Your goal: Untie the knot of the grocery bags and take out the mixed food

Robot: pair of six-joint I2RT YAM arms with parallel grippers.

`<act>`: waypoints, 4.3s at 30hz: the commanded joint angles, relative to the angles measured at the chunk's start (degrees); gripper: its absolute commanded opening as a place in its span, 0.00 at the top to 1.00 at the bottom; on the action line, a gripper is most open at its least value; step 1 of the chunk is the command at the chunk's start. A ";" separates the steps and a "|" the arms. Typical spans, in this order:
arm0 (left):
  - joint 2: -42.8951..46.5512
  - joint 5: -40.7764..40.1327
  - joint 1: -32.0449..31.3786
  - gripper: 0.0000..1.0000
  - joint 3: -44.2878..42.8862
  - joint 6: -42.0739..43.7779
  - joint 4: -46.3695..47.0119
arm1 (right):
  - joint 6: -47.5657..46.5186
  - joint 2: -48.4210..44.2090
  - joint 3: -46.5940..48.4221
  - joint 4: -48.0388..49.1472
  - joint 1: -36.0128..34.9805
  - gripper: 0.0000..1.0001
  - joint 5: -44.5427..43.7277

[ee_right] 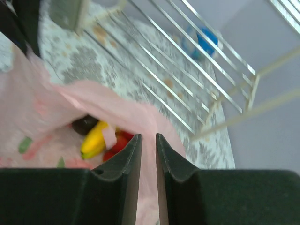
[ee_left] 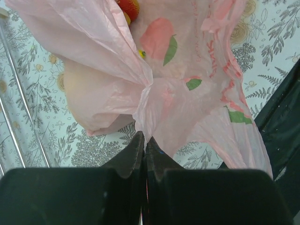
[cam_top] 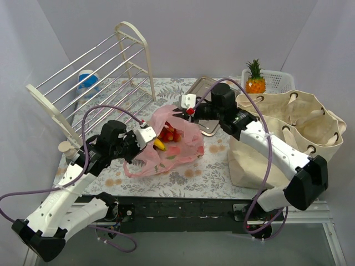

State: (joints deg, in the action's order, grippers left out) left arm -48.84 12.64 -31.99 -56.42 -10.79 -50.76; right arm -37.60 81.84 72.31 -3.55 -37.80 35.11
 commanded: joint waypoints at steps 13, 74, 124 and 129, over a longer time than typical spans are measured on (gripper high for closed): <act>-6.53 -1.75 -0.36 1.00 -7.91 -8.46 3.04 | 4.65 0.77 -8.68 8.12 -8.87 0.86 5.15; -9.87 -1.39 0.52 1.00 -12.05 -9.43 3.74 | 5.96 36.82 9.16 30.90 -6.23 0.84 -18.16; -16.82 -6.76 6.41 1.00 1.75 -22.00 32.04 | 13.50 7.10 23.91 0.73 5.78 0.99 7.00; -16.38 -5.62 6.41 1.00 2.28 -20.86 31.87 | 25.02 13.77 32.53 6.27 16.69 0.99 2.34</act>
State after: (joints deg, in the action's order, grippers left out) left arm -67.29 5.15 -25.80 -54.57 -31.79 -19.33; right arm -24.03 92.71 96.53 -8.10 -29.63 42.89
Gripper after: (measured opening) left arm 0.010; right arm 0.030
